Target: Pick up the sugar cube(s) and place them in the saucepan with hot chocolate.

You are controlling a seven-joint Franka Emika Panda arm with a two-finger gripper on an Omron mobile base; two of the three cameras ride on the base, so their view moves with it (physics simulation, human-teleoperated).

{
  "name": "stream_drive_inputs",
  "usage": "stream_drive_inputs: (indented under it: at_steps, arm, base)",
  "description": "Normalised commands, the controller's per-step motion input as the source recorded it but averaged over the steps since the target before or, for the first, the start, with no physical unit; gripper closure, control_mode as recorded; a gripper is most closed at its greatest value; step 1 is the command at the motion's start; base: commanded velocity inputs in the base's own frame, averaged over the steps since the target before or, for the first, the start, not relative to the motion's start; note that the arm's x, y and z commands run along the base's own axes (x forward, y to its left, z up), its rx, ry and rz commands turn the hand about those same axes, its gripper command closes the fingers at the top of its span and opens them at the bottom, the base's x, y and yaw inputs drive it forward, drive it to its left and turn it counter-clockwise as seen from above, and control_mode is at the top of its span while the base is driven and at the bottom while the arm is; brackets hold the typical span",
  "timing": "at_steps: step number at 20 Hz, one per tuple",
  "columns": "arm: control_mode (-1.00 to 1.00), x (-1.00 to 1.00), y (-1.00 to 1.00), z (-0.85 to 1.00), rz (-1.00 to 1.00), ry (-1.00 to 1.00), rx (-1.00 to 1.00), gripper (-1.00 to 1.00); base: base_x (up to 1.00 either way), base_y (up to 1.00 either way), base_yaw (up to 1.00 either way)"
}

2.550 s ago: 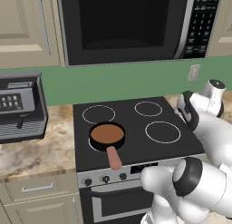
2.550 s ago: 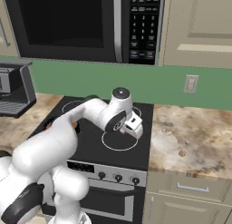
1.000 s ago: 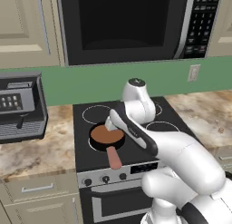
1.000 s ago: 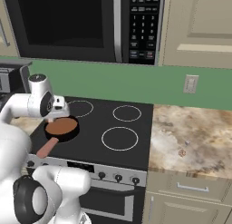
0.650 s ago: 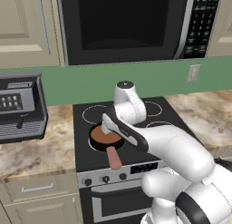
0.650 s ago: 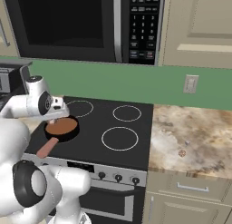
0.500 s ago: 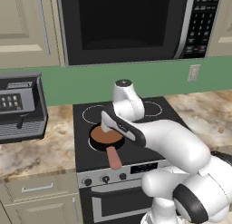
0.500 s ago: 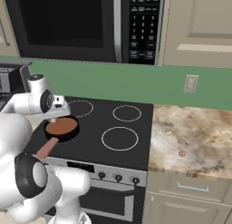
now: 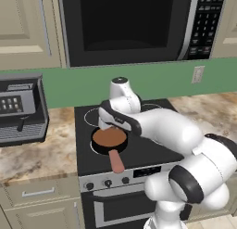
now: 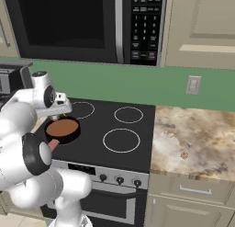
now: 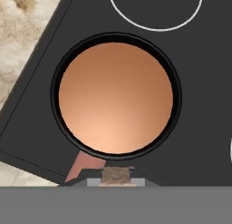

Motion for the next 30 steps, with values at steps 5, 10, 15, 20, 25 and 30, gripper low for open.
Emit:
stream_drive_inputs:
  at_steps: [5, 10, 15, 20, 25, 30]
  arm:
    - [-1.0, 0.21, 0.03, -0.22, 0.0, 0.0, 0.0, 1.0]
    - [-1.0, 0.19, 0.0, -0.34, 0.0, 0.0, 0.0, 1.0]
    - [-1.0, 0.25, 0.0, -0.36, 0.0, 0.0, 0.0, 1.0]
    - [-1.0, 0.14, 0.0, -0.26, 0.0, 0.0, 0.0, 1.0]
    - [-1.0, 0.0, 0.02, -0.09, 0.0, 0.0, 0.0, -1.0]
    - [-1.0, 0.0, 0.0, -0.01, 0.0, 0.0, 0.0, -1.0]
  base:
    - [0.0, 0.0, 0.0]
    - [0.0, 0.0, 0.0]
    - [0.0, 0.0, 0.0]
    - [0.0, 0.0, 0.0]
    - [0.0, 0.0, 0.0]
    - [0.0, 0.0, 0.0]
